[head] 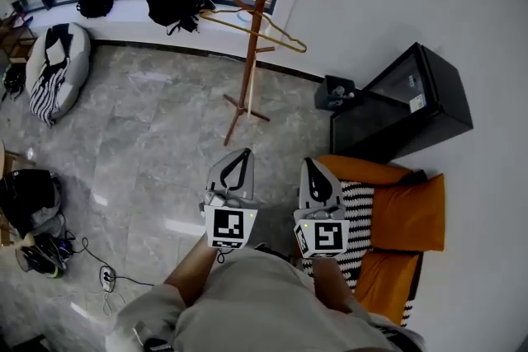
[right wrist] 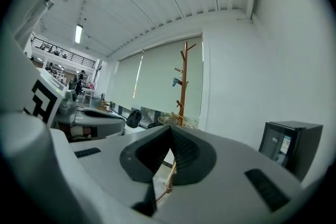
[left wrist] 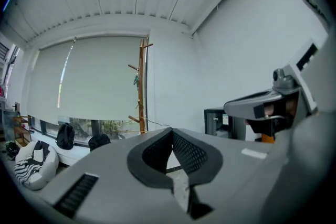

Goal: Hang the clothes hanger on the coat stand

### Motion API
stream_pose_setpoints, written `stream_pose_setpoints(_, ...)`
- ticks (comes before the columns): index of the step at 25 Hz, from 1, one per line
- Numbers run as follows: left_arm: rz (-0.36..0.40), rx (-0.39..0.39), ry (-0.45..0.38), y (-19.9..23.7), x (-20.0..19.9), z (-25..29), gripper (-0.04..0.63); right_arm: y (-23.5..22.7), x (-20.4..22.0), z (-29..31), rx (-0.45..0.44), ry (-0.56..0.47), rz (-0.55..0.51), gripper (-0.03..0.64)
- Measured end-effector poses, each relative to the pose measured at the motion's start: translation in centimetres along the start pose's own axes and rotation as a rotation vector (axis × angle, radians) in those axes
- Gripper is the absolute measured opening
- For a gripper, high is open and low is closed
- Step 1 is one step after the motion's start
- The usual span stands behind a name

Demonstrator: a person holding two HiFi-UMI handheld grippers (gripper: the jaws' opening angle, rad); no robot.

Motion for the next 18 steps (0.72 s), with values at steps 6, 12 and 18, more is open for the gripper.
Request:
stream_pose_setpoints(6,0.088,-0.039,0.002,-3.0,-2.5,-5.3,0.009,1.5,-0.2,-3.0,-0.045,-0.092,0.066,0.005)
stream_pose_setpoints(12,0.122,-0.125,0.014,-4.4,-2.7,-9.3,0.009,4.2,0.1,-6.4,-0.129,-0.127,0.096,0.003)
stream_pose_setpoints(18,0.108,-0.165,-0.018,-5.0,-3.3,-10.6,0.009,4.7,-1.3,-7.7,-0.172,-0.144,0.053,0.003)
Point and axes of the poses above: the fingertips, and each gripper's own axes: z forward along the fingers, y to its left, x out of its underside, the point moved 4 cm from there along -z, backward along the fingers, and after that the axes turned 11 degrees about -y, right-handed, at the moved point
